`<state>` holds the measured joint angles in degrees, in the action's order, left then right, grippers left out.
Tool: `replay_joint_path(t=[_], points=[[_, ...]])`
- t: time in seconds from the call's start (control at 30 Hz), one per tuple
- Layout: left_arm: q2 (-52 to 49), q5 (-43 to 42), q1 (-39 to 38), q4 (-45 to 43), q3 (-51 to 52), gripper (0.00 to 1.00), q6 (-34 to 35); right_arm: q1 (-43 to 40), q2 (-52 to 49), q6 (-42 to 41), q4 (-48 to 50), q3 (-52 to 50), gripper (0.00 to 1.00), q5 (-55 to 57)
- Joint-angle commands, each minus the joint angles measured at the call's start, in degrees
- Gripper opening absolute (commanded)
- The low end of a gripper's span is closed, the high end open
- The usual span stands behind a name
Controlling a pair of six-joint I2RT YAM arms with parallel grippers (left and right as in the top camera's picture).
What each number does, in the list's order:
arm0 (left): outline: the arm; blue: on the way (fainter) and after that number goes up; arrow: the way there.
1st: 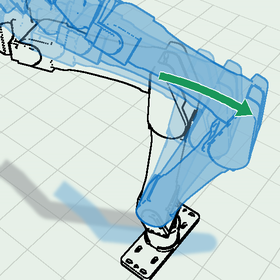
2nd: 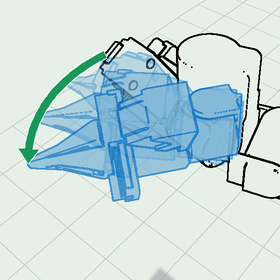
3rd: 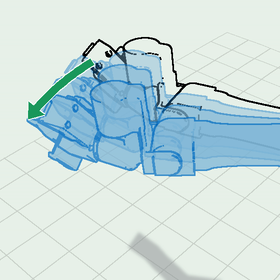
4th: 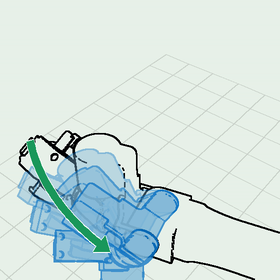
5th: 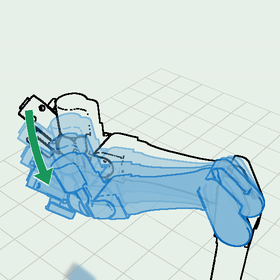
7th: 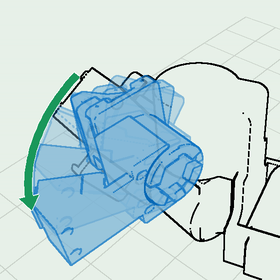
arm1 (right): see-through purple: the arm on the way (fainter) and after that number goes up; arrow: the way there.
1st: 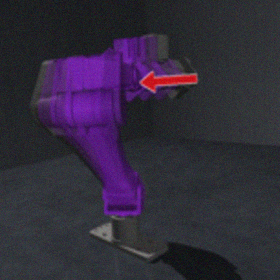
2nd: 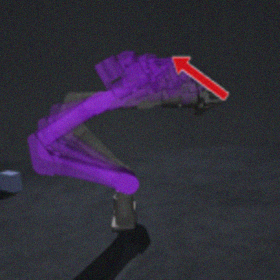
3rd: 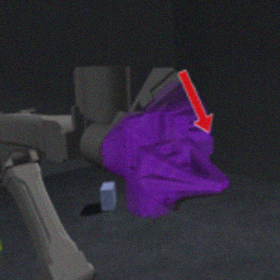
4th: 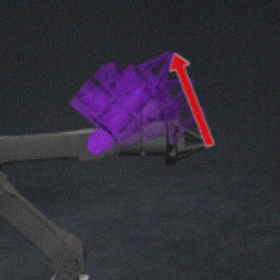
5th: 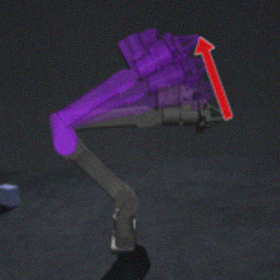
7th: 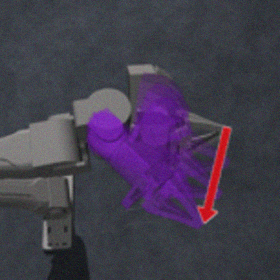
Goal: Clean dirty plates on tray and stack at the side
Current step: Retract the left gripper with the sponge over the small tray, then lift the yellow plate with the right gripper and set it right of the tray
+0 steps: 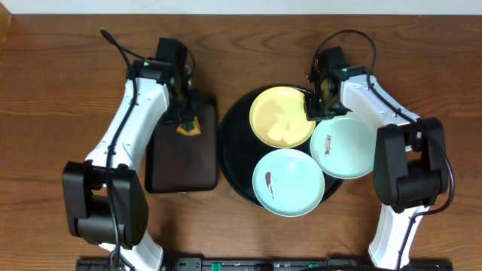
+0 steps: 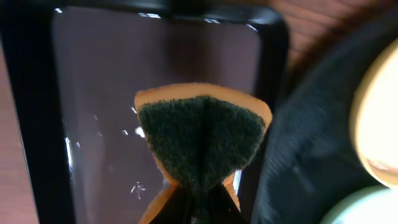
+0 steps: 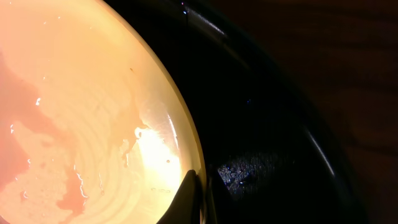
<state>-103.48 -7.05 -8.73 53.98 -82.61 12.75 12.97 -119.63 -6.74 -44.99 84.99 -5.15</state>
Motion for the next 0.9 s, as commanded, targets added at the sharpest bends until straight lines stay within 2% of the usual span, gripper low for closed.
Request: replay_joint_path(t=[0.0,0.13,0.2,0.27,0.37,0.47,0.67,0.87], points=[[-0.2,3.9,0.2,-2.5,4.0,0.08,-1.1,0.6,-1.5,1.2,0.4,-0.4,0.01,0.6],[-0.2,3.9,0.2,-6.0,7.9,0.08,-1.1,0.6,-1.5,1.2,0.5,-0.4,0.01,0.6],[-0.2,3.9,0.2,-6.8,8.8,0.08,-1.1,0.6,-1.5,1.2,0.5,-0.4,0.12,0.6],[-0.2,4.3,0.2,-7.4,9.4,0.08,-1.1,0.6,-1.5,1.2,0.5,-0.5,0.15,0.6],[-0.2,5.2,0.2,-7.6,9.4,0.08,-1.1,0.6,-1.5,1.2,1.0,-0.9,0.14,0.6],[-0.2,5.2,0.2,-7.9,9.4,0.08,-1.1,0.6,-1.5,1.2,2.5,-2.1,0.01,0.6],[-0.2,5.2,0.2,-7.9,9.4,0.08,-1.1,0.6,-0.7,1.2,3.3,-1.4,0.01,0.6],[-0.2,5.2,0.2,-7.8,9.4,0.08,-1.1,0.6,5.7,3.5,2.1,2.6,0.01,0.6]])
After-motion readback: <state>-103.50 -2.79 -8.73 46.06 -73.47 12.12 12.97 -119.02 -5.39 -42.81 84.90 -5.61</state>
